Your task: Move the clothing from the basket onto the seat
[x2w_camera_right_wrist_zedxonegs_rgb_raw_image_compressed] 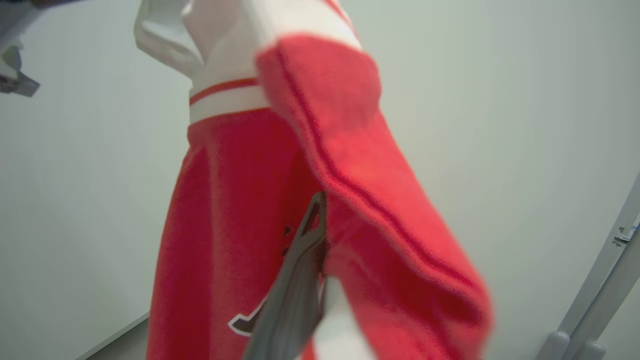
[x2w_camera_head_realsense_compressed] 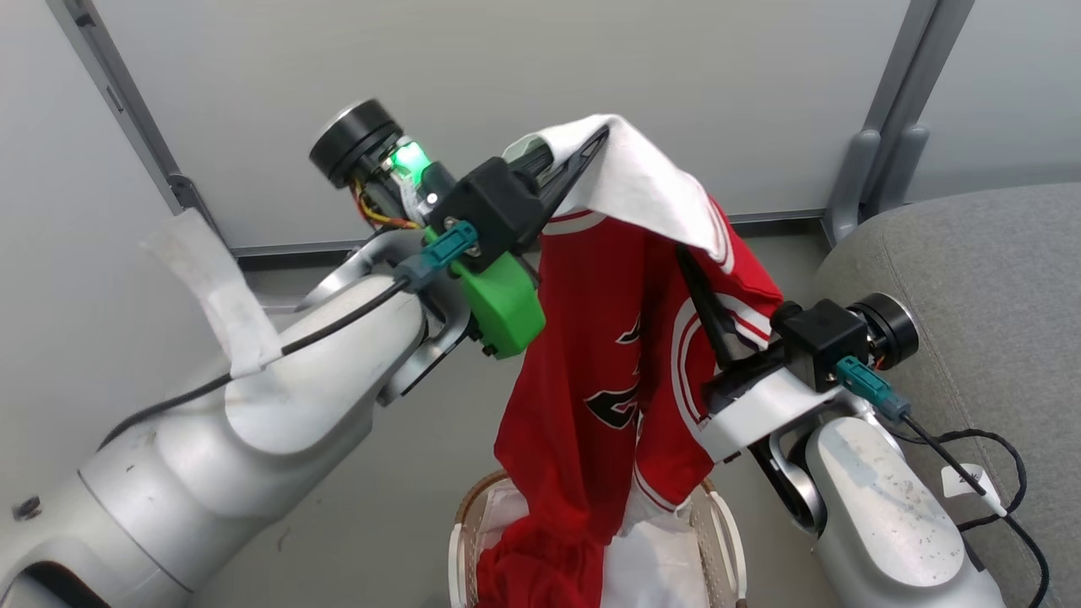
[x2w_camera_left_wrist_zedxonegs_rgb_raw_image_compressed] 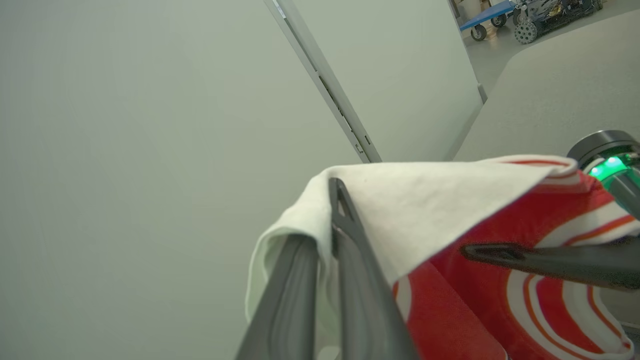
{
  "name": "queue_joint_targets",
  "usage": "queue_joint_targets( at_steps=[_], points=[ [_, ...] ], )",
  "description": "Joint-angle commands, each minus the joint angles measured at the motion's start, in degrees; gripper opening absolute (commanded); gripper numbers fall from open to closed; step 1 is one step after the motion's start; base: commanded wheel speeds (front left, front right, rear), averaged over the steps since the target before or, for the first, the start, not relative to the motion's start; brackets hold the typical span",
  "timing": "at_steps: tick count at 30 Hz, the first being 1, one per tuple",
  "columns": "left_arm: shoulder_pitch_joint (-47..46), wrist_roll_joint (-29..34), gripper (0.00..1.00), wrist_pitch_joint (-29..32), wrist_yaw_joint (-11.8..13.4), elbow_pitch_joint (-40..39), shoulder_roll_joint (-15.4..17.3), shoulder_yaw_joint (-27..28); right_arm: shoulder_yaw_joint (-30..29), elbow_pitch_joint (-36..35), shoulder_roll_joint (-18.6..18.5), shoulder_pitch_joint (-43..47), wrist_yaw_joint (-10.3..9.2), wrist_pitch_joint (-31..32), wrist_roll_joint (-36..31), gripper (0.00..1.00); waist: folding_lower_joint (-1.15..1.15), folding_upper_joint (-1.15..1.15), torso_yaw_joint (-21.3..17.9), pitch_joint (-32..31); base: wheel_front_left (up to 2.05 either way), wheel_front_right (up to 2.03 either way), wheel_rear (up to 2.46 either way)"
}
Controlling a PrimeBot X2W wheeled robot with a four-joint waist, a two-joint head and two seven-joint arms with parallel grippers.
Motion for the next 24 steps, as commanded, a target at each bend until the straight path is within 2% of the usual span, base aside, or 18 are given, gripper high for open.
queue_joint_targets(
  at_steps=[1, 6, 7, 8, 9, 10, 17, 24],
  points=[
    [2.5, -1.7, 0.0, -0.9, 0.7, 0.5, 0.5, 0.9, -0.2, 0.5, -0.2, -0.6, -0.06, -0.3, 0.0, 0.0, 0.0, 0.48, -0.2, 0.2, 0.0, 0.0, 0.0],
    [10.7, -8.5, 0.02, -3.9, 2.3, 3.5, 1.0, 4.0, -1.4, 1.4, -0.2, -1.0, -0.06, -0.3, 0.2, 0.0, 0.0, 0.48, -0.8, 1.0, 0.0, 0.0, 0.0],
    [12.6, -10.5, 0.16, -4.3, 2.2, 3.9, 0.4, 5.0, -1.8, 1.4, -0.2, -1.0, -0.06, -0.3, 0.3, 0.0, 0.0, 0.48, -0.8, 1.2, 0.0, 0.0, 0.0],
    [14.2, -12.0, 0.45, -4.9, 2.2, 4.3, -0.1, 6.0, -2.3, 1.6, -0.2, -1.0, -0.06, -0.3, 0.2, 0.0, 0.0, 0.48, -0.9, 1.3, 0.0, 0.0, 0.0],
    [14.9, -12.2, 0.84, -5.3, 2.3, 4.6, -0.2, 6.2, -2.6, 1.6, -0.2, -1.0, -0.06, -0.3, 0.1, 0.0, 0.0, 0.48, -0.9, 1.5, 0.0, 0.0, 0.0],
    [16.3, -12.3, 1.0, -5.7, 2.5, 5.2, -0.5, 6.0, -2.9, 1.7, -0.2, -1.1, -0.06, -0.3, 0.0, 0.0, 0.0, 0.48, -1.0, 1.6, 0.0, 0.0, 0.0],
    [24.8, -14.2, 1.0, -7.0, 2.6, 9.2, -3.9, 8.9, -5.1, 1.5, -0.2, -2.0, -0.06, -0.3, -0.9, 0.0, 0.0, 0.48, -1.7, 2.7, 0.0, 0.0, 0.0],
    [32.4, -8.0, 1.0, -7.0, 1.9, 8.6, -7.3, 16.4, -7.7, 1.0, -0.2, -3.4, -0.06, -0.3, -2.4, 0.0, 0.0, 0.48, -2.3, 3.9, 0.0, 0.0, 0.0]
  ],
)
